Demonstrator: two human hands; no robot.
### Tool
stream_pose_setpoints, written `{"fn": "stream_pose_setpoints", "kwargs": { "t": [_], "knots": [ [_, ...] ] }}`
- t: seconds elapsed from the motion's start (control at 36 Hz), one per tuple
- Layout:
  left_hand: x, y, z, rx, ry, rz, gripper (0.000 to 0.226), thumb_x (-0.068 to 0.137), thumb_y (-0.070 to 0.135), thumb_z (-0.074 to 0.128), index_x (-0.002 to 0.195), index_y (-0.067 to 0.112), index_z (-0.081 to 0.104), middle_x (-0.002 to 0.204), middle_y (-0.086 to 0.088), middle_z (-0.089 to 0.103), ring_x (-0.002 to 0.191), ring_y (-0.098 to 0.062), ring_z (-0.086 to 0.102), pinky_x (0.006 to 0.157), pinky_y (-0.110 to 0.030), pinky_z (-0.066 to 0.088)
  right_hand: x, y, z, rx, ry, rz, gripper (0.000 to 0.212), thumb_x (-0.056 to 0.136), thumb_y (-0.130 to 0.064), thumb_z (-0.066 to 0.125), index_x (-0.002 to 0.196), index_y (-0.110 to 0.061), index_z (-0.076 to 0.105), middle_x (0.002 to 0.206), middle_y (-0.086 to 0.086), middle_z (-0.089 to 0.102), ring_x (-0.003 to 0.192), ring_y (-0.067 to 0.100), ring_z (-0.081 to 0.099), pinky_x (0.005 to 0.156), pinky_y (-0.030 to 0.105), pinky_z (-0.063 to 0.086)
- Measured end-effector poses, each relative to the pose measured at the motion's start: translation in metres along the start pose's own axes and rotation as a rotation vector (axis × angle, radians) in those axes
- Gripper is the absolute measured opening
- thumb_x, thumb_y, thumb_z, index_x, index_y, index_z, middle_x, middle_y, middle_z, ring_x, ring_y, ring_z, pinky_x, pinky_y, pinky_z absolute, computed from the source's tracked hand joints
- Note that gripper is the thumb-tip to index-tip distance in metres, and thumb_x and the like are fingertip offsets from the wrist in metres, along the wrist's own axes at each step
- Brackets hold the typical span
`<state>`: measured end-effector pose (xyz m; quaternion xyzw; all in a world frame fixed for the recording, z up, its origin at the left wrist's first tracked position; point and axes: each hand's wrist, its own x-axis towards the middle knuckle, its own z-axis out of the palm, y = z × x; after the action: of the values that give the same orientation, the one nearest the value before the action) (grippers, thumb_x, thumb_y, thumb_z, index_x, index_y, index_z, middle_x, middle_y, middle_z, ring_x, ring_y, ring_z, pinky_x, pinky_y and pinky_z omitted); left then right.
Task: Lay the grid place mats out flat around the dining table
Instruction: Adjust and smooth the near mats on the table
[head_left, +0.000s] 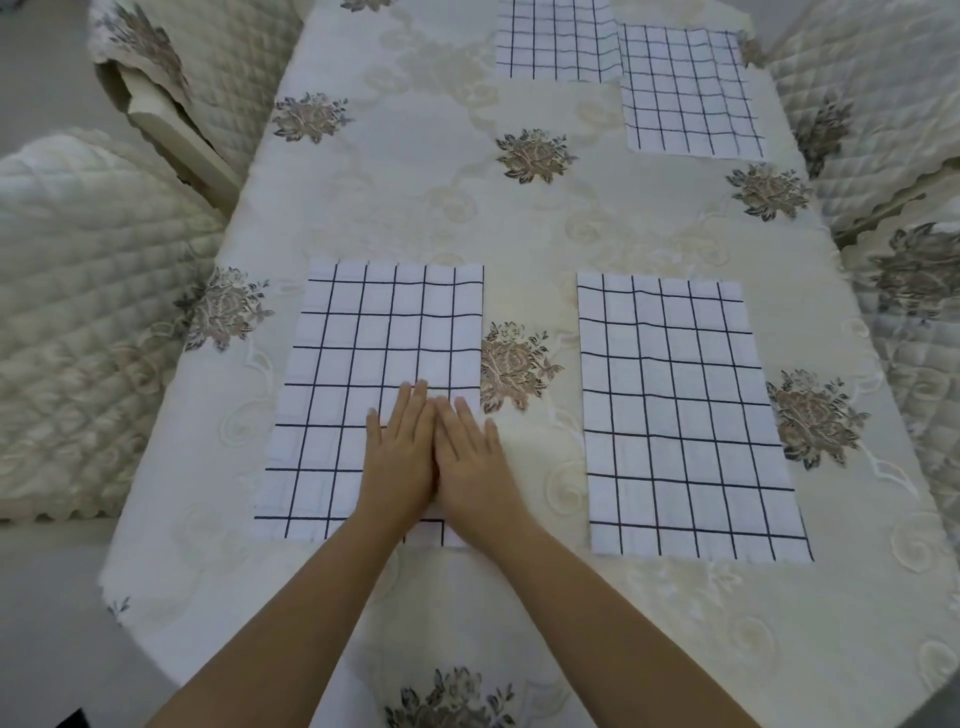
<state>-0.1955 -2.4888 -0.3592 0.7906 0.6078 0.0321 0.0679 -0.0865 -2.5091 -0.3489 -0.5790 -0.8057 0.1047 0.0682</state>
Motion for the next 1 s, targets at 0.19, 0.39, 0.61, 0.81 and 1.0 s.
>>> {"fn": "stream_pose_setpoints", "kwargs": {
  "t": [0.19,0.39,0.61,0.81,1.0],
  "knots": [
    [-0.007,-0.03,0.004,-0.034,-0.134,-0.03,0.054,0.099,0.041,0.008,0.139,0.013,0.033,0.145,-0.007,0.042,0.135,-0.02,0.026,0.092,-0.065,0.035,0.003,0.008,0.017,-0.027,-0.084,0.015,0.056,0.087,-0.036,0.033,0.132,-0.008,0.051,0.141,0.009,0.048,0.131,0.024,0.045,0.096,0.052,0.043],
    [-0.001,-0.067,-0.001,-0.039,-0.096,-0.117,0.056,0.09,0.039,0.028,0.141,0.016,0.034,0.149,-0.007,0.035,0.138,-0.026,0.03,0.097,-0.065,0.032,0.012,0.041,0.014,-0.034,-0.029,0.106,0.06,0.09,-0.04,0.032,0.139,-0.005,0.032,0.147,0.013,0.039,0.137,0.024,0.025,0.102,0.058,0.03],
    [0.029,-0.075,-0.013,-0.098,0.046,-0.139,0.049,0.085,0.022,0.033,0.123,-0.003,0.051,0.139,-0.024,0.044,0.131,-0.041,0.038,0.098,-0.065,0.029,0.051,0.037,0.007,0.077,0.153,0.14,0.047,0.084,-0.02,0.037,0.122,0.002,0.056,0.133,0.021,0.053,0.128,0.036,0.044,0.094,0.06,0.039],
    [0.077,-0.053,0.001,-0.09,-0.1,-0.012,0.064,0.094,0.026,0.042,0.147,0.006,0.014,0.156,-0.011,0.009,0.145,-0.025,0.003,0.114,-0.051,0.007,0.112,0.005,0.004,0.081,0.01,0.069,0.052,0.09,-0.021,0.028,0.138,-0.003,0.042,0.147,0.014,0.039,0.137,0.03,0.034,0.107,0.051,0.031],
    [0.08,-0.067,0.005,-0.108,-0.072,-0.053,0.06,0.091,0.042,0.008,0.147,0.021,0.012,0.152,0.009,0.002,0.142,-0.011,-0.001,0.113,-0.05,0.002,0.113,0.03,0.016,0.044,-0.001,0.128,0.055,0.093,-0.034,0.025,0.141,-0.011,0.038,0.149,0.004,0.036,0.138,0.022,0.035,0.11,0.046,0.027]
  ]
}}
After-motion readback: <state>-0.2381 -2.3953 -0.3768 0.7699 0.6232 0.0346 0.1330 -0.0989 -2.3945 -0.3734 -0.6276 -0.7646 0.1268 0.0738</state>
